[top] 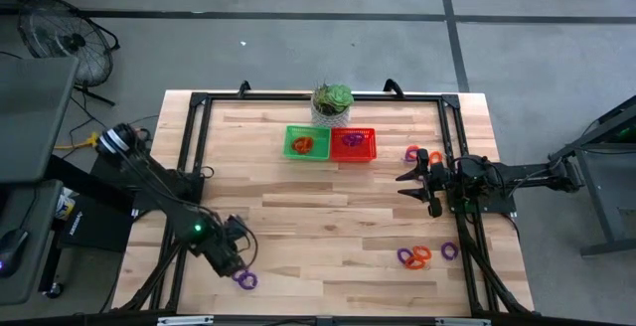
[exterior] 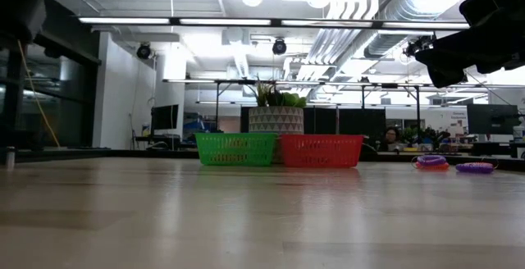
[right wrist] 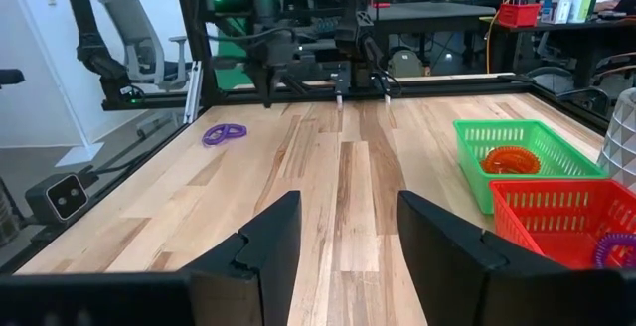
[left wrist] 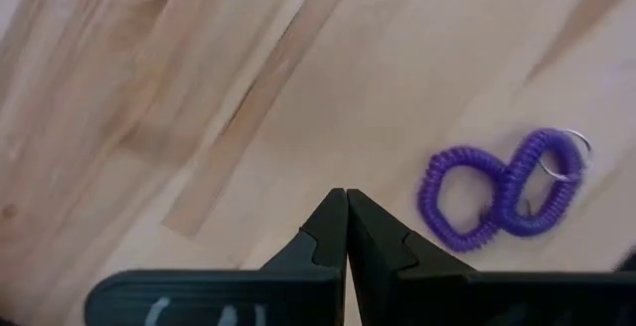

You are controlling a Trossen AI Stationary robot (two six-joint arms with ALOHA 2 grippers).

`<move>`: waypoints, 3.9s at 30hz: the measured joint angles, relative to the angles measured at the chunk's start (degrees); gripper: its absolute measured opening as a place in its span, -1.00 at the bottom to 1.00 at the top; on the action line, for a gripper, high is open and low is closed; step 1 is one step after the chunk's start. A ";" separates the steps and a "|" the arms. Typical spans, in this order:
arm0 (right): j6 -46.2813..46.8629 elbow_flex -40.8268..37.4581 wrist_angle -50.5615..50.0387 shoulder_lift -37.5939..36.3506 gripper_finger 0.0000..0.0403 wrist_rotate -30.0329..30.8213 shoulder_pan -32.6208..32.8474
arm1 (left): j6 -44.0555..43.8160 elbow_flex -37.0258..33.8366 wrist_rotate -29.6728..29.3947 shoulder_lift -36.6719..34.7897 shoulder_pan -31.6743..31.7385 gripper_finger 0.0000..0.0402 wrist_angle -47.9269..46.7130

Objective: Sort spring keychains
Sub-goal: Put the purple spring keychain into the orange bin

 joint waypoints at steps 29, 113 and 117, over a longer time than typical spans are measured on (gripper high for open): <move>0.02 0.01 -0.01 0.00 -0.22 0.01 0.00 | 51.19 11.12 7.10 10.41 2.35 -0.72 6.28; 0.02 0.02 -0.01 0.00 -0.22 0.00 0.00 | 49.24 24.16 -10.25 14.09 6.72 -0.97 -2.79; 0.02 0.02 -0.01 0.00 -0.20 0.00 0.00 | 46.90 24.26 -15.16 12.17 8.39 -0.97 -3.34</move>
